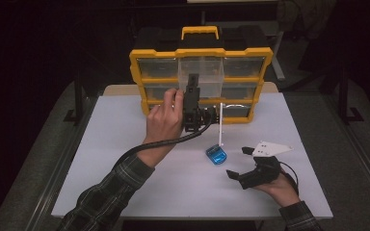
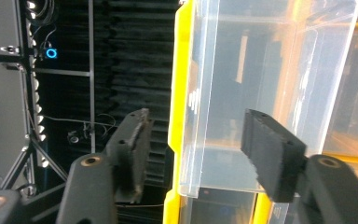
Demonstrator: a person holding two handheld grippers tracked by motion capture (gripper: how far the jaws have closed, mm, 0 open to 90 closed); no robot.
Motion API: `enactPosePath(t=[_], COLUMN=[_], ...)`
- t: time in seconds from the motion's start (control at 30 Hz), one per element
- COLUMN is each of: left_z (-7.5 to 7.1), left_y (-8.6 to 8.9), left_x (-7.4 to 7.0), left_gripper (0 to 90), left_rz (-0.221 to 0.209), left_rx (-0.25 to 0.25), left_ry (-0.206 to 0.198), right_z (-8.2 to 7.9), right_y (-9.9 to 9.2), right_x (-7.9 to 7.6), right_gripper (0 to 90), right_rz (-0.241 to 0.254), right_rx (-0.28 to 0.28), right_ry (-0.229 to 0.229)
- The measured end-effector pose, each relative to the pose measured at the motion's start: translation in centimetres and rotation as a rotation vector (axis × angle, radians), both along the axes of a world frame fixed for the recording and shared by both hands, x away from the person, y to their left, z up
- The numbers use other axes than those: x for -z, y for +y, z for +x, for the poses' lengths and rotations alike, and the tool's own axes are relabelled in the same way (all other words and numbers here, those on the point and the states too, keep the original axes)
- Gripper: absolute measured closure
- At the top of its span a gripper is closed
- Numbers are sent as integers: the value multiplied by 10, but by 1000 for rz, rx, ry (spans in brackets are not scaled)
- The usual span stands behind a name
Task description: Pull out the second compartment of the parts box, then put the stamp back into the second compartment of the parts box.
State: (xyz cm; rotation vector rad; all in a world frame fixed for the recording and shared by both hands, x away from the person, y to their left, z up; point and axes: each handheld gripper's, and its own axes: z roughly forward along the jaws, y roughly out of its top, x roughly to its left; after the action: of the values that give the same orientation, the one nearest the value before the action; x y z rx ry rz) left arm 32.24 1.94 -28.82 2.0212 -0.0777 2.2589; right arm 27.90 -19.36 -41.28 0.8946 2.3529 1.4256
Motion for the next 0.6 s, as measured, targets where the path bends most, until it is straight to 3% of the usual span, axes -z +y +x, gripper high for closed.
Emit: enactPosePath(t=[0.23, 0.33, 0.6], left_z=[-2, -4, -8], left_y=[0, 0, 2], left_x=[4, 7, 15], left_gripper=[372, 287, 214], left_rz=[-4, -7, -12], left_rx=[3, -1, 6], left_ry=[23, 23, 34], right_z=[0, 0, 0], right_y=[0, 0, 0], right_x=[0, 0, 0], right_gripper=[0, 0, 0], right_rz=[1, 1, 1], right_rx=[0, -1, -2], right_ry=[-1, -1, 0])
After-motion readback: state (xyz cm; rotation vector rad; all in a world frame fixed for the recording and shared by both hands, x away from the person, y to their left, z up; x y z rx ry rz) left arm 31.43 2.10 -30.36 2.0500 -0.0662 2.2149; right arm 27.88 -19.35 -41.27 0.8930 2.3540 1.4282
